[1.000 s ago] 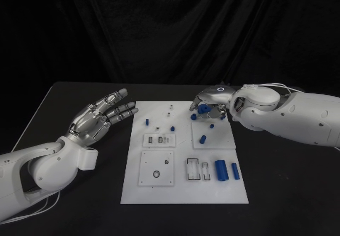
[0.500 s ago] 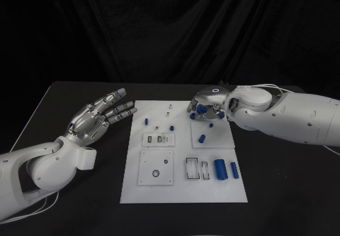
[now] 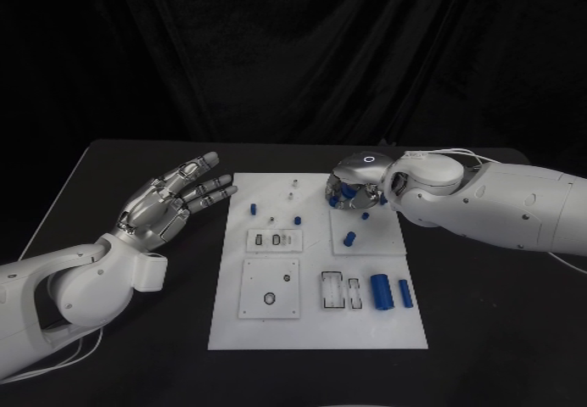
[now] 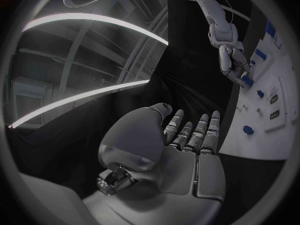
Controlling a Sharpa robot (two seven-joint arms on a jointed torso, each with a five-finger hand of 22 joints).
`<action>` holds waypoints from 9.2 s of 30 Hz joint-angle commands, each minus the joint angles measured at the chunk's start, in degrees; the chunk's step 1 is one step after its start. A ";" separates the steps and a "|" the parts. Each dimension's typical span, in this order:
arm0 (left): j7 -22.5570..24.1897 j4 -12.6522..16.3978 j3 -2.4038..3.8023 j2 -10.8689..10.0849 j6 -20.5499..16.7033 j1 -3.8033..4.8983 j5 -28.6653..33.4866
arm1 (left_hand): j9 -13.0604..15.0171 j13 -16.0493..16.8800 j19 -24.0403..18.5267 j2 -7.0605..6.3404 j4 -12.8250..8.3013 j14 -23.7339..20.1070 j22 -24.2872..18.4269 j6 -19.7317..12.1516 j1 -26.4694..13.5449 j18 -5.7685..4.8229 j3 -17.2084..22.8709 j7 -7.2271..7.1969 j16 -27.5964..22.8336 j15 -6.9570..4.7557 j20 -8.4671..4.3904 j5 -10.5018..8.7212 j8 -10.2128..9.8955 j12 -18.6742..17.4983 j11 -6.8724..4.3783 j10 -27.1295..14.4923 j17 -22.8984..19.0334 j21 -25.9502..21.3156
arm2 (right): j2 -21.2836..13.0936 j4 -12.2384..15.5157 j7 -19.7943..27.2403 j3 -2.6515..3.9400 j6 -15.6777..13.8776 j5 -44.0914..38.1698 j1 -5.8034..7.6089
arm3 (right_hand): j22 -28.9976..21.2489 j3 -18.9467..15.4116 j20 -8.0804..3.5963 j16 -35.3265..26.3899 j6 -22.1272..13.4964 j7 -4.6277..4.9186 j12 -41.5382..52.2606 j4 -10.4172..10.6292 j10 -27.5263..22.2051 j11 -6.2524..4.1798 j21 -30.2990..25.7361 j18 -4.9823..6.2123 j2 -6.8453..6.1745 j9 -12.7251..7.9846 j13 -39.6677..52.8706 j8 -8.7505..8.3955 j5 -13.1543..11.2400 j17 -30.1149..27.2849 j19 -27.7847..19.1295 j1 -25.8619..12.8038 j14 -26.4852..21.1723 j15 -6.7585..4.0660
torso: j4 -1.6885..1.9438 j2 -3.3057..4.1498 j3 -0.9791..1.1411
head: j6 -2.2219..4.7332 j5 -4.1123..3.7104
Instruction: Assemble the parts on the task board
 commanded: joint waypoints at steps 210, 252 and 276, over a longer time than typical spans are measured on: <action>2.22 -2.84 0.03 0.74 3.93 -0.19 3.23 | 0.18 0.43 0.49 0.34 -0.64 1.34 -0.05 0.31 -2.17 -0.94 2.82 1.20 1.83 -0.03 0.05 0.44 0.57 2.73 2.91 1.94 0.23 0.25 | -5.26 2.84 -10.74 -0.08 -4.37 3.43 -0.25 | 9.27 -5.94 -2.19 10.35 -0.27 -0.67 67.22 -0.74 31.16 -3.61 -3.88 0.41 1.23 7.52 83.09 0.10 26.28 33.16 1.75 -8.91 7.92 -2.12 | -0.29 -0.09 -0.36 | -1.40 0.30; 1.85 -4.10 0.03 2.28 4.22 -0.27 3.47 | 0.20 0.46 0.56 0.35 -0.67 1.41 -0.04 0.40 -2.27 -0.94 2.96 1.25 1.94 -0.04 0.05 0.44 0.61 2.92 3.02 2.06 0.25 0.30 | 9.28 -0.19 -10.15 -0.03 0.17 2.26 2.46 | 10.43 -4.74 -1.66 10.35 -0.41 -0.35 67.22 -1.95 31.16 -2.57 -2.45 -0.02 1.24 12.65 83.09 0.80 20.25 33.16 3.20 -9.44 7.92 -1.34 | -0.16 -0.01 -0.43 | -0.83 -0.20; 1.60 -4.18 0.03 2.44 4.40 -0.30 3.60 | 0.22 0.50 0.64 0.35 -0.73 1.48 -0.03 0.45 -2.41 -0.94 3.16 1.28 2.08 -0.04 0.04 0.42 0.63 3.16 3.24 2.24 0.26 0.35 | 10.63 -1.43 -10.71 -0.02 2.73 1.94 1.68 | 9.96 -3.20 -0.71 10.35 -18.33 1.21 67.22 -2.38 31.16 -1.96 -5.70 0.69 0.85 5.14 83.09 -7.82 11.95 33.16 1.38 -10.78 7.92 -0.61 | -0.36 -0.09 -0.34 | -1.33 -0.23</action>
